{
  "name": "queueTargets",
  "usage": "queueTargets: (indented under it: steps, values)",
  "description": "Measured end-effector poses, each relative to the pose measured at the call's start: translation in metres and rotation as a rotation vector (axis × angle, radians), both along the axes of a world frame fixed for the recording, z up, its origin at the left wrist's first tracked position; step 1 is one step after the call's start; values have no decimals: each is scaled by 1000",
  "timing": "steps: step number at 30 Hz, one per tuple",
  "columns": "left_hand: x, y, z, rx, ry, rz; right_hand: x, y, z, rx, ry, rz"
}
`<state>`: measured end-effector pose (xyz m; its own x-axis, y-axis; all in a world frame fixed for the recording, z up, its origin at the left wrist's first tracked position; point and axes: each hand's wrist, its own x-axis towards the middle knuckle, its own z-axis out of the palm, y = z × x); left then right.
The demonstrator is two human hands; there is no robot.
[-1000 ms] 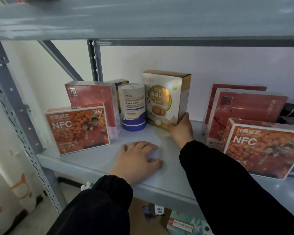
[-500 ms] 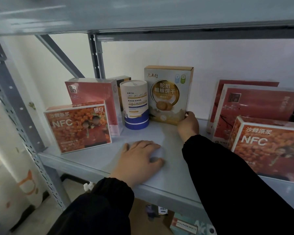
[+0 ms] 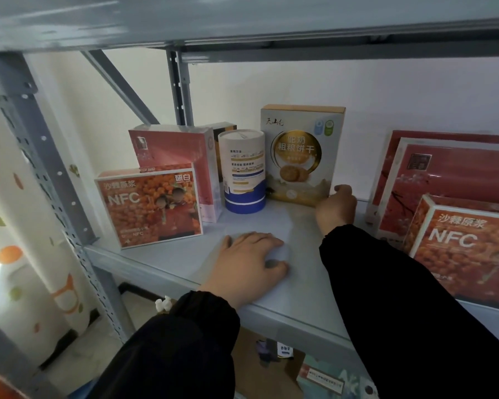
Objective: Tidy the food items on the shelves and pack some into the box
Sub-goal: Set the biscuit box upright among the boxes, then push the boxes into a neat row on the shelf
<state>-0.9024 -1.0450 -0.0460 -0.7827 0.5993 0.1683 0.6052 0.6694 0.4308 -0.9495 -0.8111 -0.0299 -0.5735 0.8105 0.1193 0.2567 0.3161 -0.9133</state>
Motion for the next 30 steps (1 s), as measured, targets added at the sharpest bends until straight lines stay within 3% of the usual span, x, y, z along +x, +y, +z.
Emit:
queueTargets:
  steps: [7, 11, 15, 18, 24, 27, 30]
  values:
    - [-1, -5, 4, 171, -56, 61, 18, -21, 6, 194, 21, 120]
    - [0, -8, 4, 272, -89, 118, 25, -41, 4, 503, -45, 396]
    - [5, -15, 5, 548, -103, 171, 34, -70, -4, 550, -260, 766]
    - [7, -30, 12, 778, -86, 284, 36, -92, -5, 700, -347, 959]
    - [-11, -84, 25, 969, 187, 661, 36, -115, -7, 826, -307, 1143]
    - [-21, -115, 26, 1087, 145, 854, 34, -116, -9, 806, -275, 1176]
    - [-36, -137, 21, 1033, -1, 886, 33, -114, -9, 782, -244, 1180]
